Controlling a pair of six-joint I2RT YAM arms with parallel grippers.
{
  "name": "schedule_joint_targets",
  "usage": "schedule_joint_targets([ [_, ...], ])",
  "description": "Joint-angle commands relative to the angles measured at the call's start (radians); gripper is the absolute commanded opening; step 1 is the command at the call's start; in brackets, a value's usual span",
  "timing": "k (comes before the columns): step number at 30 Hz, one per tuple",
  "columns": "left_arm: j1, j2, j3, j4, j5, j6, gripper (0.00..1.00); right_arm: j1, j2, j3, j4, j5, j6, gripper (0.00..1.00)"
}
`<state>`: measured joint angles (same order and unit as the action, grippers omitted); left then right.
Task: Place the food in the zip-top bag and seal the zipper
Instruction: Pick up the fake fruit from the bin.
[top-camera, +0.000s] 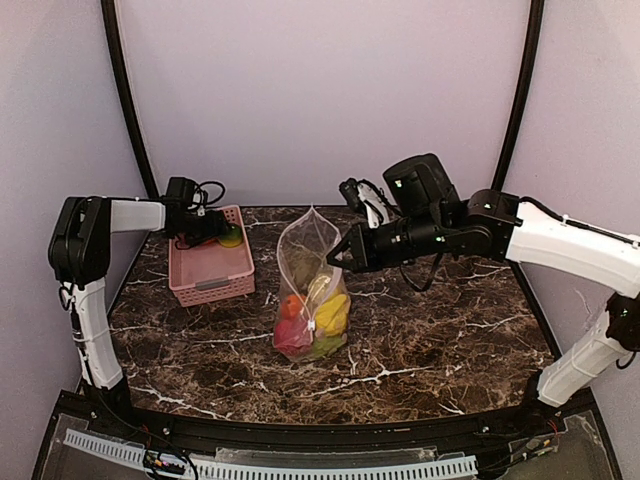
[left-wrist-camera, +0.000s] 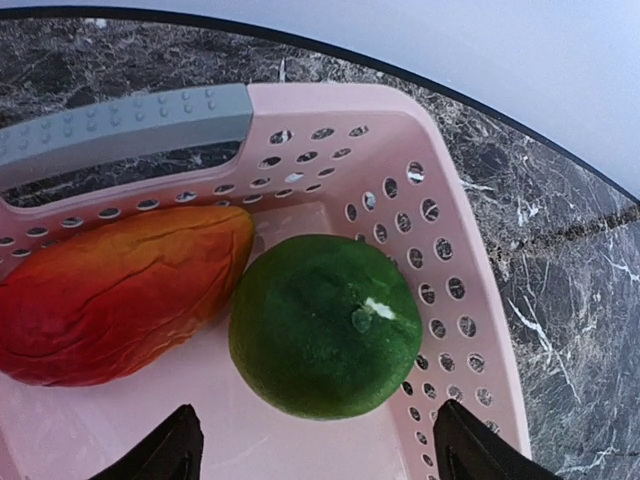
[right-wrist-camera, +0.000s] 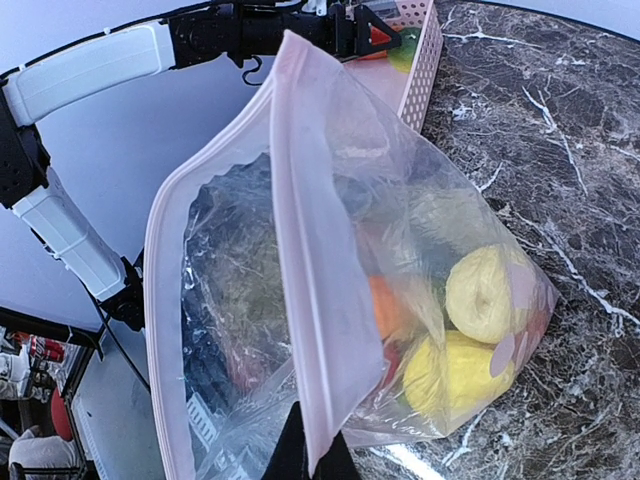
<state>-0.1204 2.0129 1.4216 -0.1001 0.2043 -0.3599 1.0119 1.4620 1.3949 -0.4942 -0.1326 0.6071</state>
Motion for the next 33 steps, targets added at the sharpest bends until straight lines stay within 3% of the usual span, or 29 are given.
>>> schedule_joint_targets([
  [1,0.005,0.047,0.051,0.008,0.051,-0.018,0.82,-0.009,0.024,0.035,0.005,-0.017,-0.006,0.00],
  [27,0.006,0.214,0.170,0.038,0.075,-0.089,0.86,-0.016,0.044,0.047,-0.002,-0.045,-0.013,0.00],
  [33,0.005,0.218,0.181,0.026,0.068,-0.080,0.73,-0.018,0.049,0.050,-0.004,-0.050,-0.015,0.00],
])
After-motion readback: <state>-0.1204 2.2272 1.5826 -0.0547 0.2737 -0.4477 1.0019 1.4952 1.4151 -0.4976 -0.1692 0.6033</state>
